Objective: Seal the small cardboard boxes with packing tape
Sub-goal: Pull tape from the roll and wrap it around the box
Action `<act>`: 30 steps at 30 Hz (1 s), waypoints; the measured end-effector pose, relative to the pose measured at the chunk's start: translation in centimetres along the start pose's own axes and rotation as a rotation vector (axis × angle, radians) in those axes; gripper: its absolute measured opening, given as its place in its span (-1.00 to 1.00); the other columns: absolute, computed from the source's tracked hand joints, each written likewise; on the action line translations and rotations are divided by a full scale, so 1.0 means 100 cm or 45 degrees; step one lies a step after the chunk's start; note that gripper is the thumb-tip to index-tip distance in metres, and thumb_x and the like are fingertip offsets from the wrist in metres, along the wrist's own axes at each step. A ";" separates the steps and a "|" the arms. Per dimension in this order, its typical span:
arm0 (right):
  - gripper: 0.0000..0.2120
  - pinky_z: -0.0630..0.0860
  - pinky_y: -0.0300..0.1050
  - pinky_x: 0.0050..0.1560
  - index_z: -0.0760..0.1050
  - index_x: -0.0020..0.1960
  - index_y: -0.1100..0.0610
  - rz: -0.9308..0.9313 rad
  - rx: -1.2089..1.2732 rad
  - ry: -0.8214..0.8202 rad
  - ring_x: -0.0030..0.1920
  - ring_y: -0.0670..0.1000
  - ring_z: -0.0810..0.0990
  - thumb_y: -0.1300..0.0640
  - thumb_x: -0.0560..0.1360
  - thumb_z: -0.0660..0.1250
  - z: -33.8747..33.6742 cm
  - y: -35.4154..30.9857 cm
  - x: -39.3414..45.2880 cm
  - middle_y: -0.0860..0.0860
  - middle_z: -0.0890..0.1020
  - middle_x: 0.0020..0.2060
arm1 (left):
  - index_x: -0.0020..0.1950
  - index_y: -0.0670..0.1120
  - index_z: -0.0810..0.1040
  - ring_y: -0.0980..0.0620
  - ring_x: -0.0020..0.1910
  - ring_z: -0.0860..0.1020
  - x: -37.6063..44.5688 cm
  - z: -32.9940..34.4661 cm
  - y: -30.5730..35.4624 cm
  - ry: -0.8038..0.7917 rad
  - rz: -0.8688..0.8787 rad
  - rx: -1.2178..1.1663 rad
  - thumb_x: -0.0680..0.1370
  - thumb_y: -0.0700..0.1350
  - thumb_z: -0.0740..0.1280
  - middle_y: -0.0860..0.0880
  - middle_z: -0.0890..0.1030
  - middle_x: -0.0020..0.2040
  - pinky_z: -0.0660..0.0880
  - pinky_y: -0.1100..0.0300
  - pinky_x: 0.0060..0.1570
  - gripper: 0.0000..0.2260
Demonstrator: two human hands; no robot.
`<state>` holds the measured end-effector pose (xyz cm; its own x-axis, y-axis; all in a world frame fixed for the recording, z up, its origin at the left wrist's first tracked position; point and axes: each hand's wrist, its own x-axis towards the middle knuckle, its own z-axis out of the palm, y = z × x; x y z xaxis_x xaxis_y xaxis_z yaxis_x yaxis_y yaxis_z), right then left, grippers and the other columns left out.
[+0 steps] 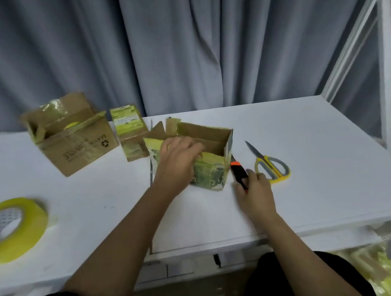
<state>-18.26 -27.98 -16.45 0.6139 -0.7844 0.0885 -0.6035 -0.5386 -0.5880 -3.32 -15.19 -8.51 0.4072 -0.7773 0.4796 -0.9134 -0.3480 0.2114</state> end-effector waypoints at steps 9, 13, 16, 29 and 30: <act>-0.63 0.23 -0.07 0.40 0.46 0.28 0.15 -0.937 0.294 0.281 0.36 0.04 0.33 0.10 0.50 0.22 -0.026 -0.093 -0.056 0.03 0.47 0.26 | 0.01 -0.12 0.62 -0.10 -0.07 0.48 -0.092 -0.063 -0.012 -0.013 -0.005 0.049 0.45 -0.37 0.34 -0.05 0.57 -0.10 0.18 0.12 -0.05 -0.78; -0.72 -0.11 0.03 0.50 0.53 0.14 0.16 -1.240 -0.380 -0.019 0.45 0.10 0.26 0.09 0.47 0.34 -0.014 -0.127 -0.065 0.04 0.57 0.18 | 0.06 -0.09 0.58 -0.06 -0.01 0.44 -0.118 -0.081 -0.023 -0.045 -0.066 0.119 0.51 -0.31 0.27 -0.02 0.54 -0.06 0.14 0.13 -0.04 -0.80; -0.81 -0.19 -0.06 0.46 0.57 0.07 0.12 -1.176 -0.389 -0.148 0.33 0.03 0.39 0.06 0.52 0.31 0.001 -0.143 -0.063 0.05 0.62 0.05 | 0.12 -0.02 0.53 -0.01 0.07 0.39 -0.134 -0.084 -0.035 -0.085 -0.176 0.120 0.55 -0.23 0.23 0.04 0.52 0.04 0.11 0.16 -0.05 -0.80; -0.88 0.08 -0.03 0.42 0.49 -0.16 0.04 -0.849 -0.208 -0.352 -0.02 -0.01 0.43 0.03 0.53 0.31 0.032 -0.165 -0.073 -0.10 0.44 -0.33 | 0.10 0.11 0.51 0.08 0.08 0.38 -0.141 -0.078 -0.075 -0.245 -0.486 -0.330 0.51 0.04 0.34 0.08 0.57 0.02 0.11 0.20 0.02 -0.82; -0.86 0.04 -0.03 0.44 0.47 -0.17 0.03 -0.837 -0.234 -0.359 0.02 0.00 0.45 0.02 0.53 0.30 0.032 -0.167 -0.072 -0.12 0.43 -0.33 | 0.07 0.11 0.52 0.10 0.07 0.39 -0.140 -0.078 -0.074 -0.232 -0.498 -0.333 0.49 0.12 0.36 0.09 0.58 -0.01 0.10 0.20 0.01 -0.80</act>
<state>-11.00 -12.37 -9.87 0.9707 -0.1866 0.1516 -0.1263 -0.9324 -0.3386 -2.25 2.34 -10.19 0.6915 -0.7020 0.1705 -0.6529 -0.5063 0.5633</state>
